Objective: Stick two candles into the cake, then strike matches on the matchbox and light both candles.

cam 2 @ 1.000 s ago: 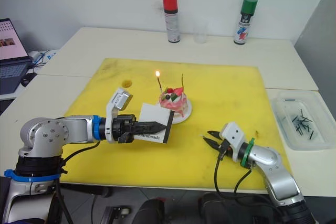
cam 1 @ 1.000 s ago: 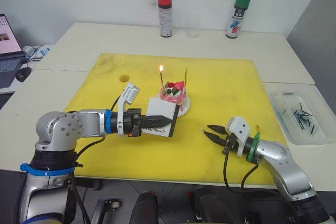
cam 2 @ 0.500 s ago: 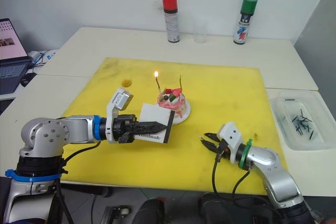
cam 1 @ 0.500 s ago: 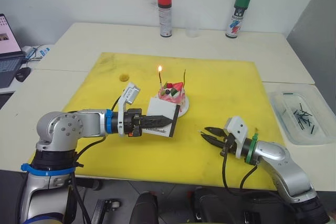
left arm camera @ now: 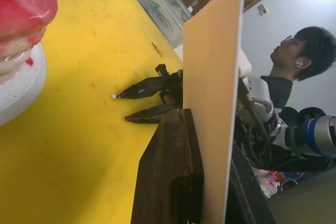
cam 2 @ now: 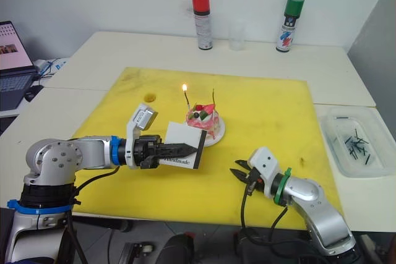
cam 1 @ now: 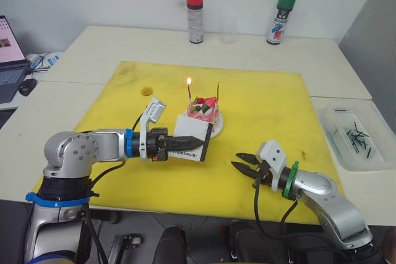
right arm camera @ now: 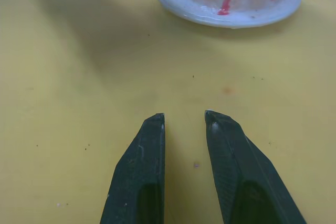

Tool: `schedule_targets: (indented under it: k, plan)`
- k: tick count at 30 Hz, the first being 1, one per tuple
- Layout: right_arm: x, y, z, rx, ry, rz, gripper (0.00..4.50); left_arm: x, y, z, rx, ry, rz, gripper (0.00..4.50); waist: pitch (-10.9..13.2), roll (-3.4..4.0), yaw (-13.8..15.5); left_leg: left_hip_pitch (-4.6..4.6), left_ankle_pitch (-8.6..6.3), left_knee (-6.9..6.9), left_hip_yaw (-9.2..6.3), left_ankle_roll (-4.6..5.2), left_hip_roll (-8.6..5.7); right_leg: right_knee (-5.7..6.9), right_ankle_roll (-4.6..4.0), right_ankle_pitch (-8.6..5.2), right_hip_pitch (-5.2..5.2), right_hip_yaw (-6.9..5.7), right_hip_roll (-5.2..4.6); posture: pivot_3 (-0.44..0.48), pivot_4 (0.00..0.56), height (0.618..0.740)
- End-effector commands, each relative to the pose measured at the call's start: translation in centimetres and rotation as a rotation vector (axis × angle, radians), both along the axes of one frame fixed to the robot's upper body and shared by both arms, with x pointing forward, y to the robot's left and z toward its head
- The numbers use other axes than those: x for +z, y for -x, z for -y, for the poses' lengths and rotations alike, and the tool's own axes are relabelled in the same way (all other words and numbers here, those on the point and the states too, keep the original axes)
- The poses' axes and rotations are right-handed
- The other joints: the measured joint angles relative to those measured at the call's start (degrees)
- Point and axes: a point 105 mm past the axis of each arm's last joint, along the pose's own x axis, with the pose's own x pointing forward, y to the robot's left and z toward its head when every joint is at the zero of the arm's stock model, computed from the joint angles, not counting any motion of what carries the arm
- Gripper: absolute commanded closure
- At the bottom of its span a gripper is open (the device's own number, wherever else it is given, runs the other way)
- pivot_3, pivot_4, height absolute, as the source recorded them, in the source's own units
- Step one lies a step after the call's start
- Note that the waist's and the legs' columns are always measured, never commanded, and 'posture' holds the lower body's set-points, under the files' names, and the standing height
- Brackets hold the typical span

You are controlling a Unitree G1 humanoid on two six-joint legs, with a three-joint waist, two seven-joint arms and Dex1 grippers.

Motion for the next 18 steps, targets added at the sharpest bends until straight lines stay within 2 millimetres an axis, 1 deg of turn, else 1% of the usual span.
schedule_targets:
  k: [1, 7, 10, 12, 16, 18]
  plan:
    - [0.5, -0.1, 0.3, -0.007, -0.008, 0.042, 3.26, 1.0, 0.2, 0.2, -0.018, 0.012, 0.037, 4.50, 0.0, 0.00, 0.0, 0.00, 0.00, 0.00, 0.00, 0.00, 0.00, 0.00, 0.00, 0.00, 0.00, 0.00, 0.00, 0.000, 0.150, 0.689]
    - [1.9, 0.0, 0.1, 0.020, -0.055, 0.089, 3.26, 1.0, 0.2, 0.2, -0.019, 0.013, 0.037, 4.50, 0.0, 0.00, 0.0, 0.00, 0.00, 0.00, 0.00, 0.00, 0.00, 0.00, 0.01, 0.00, 0.00, 0.00, 0.00, 0.000, 0.150, 0.689]
    - [2.1, 0.0, 0.1, 0.020, -0.068, 0.091, 3.26, 1.1, 0.2, 0.2, -0.019, 0.013, 0.036, 4.50, 0.0, 0.00, 0.0, 0.00, 0.00, 0.00, 0.00, 0.00, 0.00, 0.00, 0.00, 0.00, 0.00, 0.00, 0.00, 0.000, 0.150, 0.689]
    - [2.0, -0.1, 0.2, 0.019, -0.063, 0.090, 3.26, 1.1, 0.1, 0.2, -0.019, 0.013, 0.036, 4.50, 0.0, 0.00, 0.0, 0.00, 0.00, -0.01, 0.00, 0.00, 0.00, 0.00, 0.00, 0.00, 0.00, -0.01, 0.00, 0.000, 0.150, 0.689]
    - [0.6, -0.6, 1.0, -0.004, -0.013, 0.064, 3.26, 1.1, 0.2, 0.3, -0.020, 0.013, 0.037, 4.50, 0.0, 0.00, 0.0, 0.00, 0.00, 0.00, 0.00, 0.00, 0.00, 0.00, 0.00, 0.00, 0.00, 0.00, 0.00, 0.000, 0.150, 0.689]
    - [0.3, -0.6, 1.2, -0.004, -0.004, 0.056, 3.26, 1.0, 0.2, 0.3, -0.020, 0.013, 0.037, 4.50, 0.0, 0.00, 0.0, 0.00, 0.00, 0.00, 0.00, 0.00, 0.00, 0.00, 0.00, 0.00, 0.00, 0.00, 0.00, 0.000, 0.150, 0.689]
